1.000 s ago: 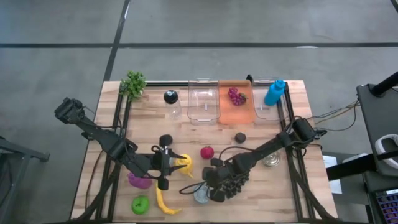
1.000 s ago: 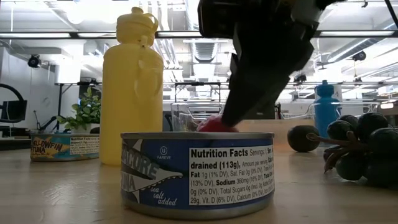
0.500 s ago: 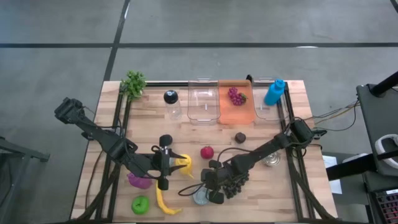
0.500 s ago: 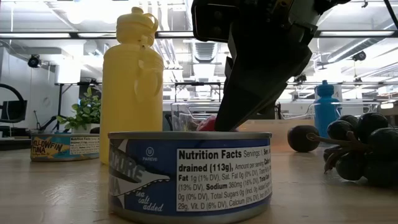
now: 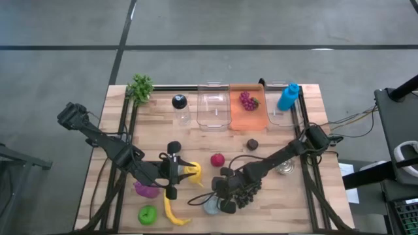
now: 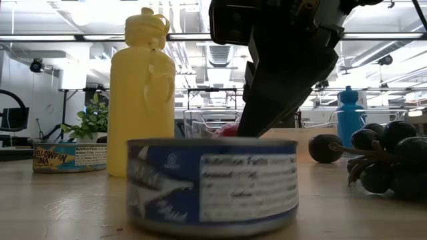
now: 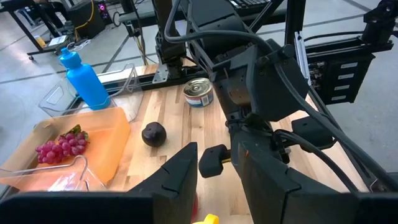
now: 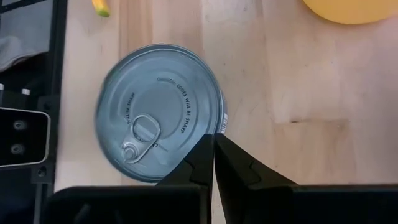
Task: Pick & Place Food Item
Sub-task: Put the blue tuna can into the left transparent bin
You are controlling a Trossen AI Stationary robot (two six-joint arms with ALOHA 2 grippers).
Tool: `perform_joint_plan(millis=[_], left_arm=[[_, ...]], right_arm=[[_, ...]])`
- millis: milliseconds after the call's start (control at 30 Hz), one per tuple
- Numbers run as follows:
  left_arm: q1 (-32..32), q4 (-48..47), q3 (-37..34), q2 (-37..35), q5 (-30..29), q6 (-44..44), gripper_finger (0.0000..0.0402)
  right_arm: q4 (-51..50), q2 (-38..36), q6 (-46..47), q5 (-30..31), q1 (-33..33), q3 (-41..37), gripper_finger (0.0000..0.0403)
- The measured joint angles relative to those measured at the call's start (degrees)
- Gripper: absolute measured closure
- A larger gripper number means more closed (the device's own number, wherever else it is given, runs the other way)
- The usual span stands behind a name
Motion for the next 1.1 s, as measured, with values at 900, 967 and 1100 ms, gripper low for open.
perform_joint_plan(millis=[900, 967, 1100], left_arm=[[0.00, 0.01, 0.00, 0.00, 0.02, -0.02, 0.0284], [0.00, 0.02, 0.00, 0.00, 0.03, -0.03, 0.0284], [0.01, 0.01, 0.00, 0.00, 0.04, -0.14, 0.0284]], right_arm=[[-6.82, 0.13, 1.33, 6.49, -0.22, -0.43, 0.0394], [-7.62, 0.13, 2.11, 7.02, -0.42, -0.57, 0.0394], [-9.37, 0.13, 2.95, 7.32, -0.91, -0.96, 0.0394]])
